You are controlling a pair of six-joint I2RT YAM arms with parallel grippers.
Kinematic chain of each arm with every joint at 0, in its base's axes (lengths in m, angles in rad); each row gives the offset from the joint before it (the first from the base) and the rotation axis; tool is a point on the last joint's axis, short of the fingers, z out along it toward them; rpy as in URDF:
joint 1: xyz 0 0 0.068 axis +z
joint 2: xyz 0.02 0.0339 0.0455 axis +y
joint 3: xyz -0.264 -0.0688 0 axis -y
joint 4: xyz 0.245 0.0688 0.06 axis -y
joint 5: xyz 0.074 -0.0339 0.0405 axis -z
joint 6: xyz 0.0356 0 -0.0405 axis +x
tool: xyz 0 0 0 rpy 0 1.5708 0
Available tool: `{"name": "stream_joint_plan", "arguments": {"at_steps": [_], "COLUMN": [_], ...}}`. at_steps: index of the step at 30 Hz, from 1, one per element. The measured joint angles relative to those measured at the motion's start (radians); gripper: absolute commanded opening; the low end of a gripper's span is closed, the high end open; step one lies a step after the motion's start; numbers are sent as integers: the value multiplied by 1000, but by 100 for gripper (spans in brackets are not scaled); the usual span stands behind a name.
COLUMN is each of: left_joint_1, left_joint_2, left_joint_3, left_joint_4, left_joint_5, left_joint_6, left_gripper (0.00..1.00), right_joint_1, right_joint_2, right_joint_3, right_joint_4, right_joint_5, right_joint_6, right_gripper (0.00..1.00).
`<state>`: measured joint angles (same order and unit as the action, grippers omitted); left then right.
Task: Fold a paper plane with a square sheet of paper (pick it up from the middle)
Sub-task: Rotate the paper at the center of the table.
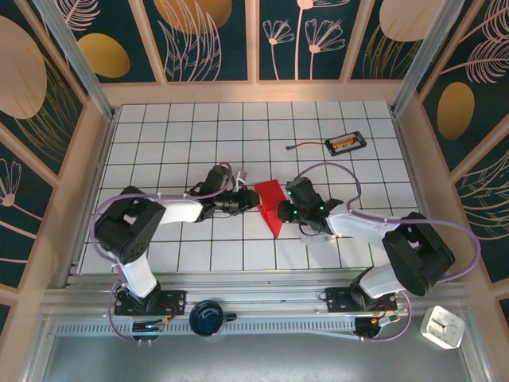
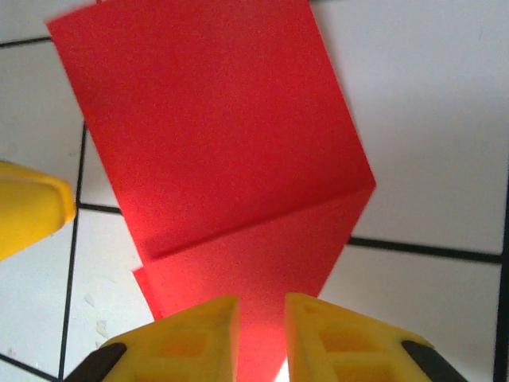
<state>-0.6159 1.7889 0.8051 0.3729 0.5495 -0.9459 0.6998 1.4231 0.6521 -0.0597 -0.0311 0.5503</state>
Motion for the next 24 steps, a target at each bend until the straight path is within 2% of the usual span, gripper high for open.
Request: {"name": "stream_joint_plan", "arguments": {"at_steps": [7, 12, 18, 24], "left_joint_1": [7, 31, 95, 150], "left_joint_2": [113, 155, 180, 127], "left_joint_3": [88, 139, 179, 156], "left_joint_4": [-11, -38, -77, -119], "left_joint_5": [16, 27, 26, -37], "left_joint_6": [19, 63, 119, 158], "left_gripper": [10, 11, 23, 31], "right_joint_1": [-4, 29, 83, 91], "right_joint_2": [56, 114, 208, 219], "right_joint_3": [-54, -61, -34, 4], "right_joint_4": [148, 227, 321, 393], "right_joint_5": [-99, -120, -143, -186], "right_joint_6": [71, 141, 203, 223], "right_gripper": [11, 11, 12, 22]}}
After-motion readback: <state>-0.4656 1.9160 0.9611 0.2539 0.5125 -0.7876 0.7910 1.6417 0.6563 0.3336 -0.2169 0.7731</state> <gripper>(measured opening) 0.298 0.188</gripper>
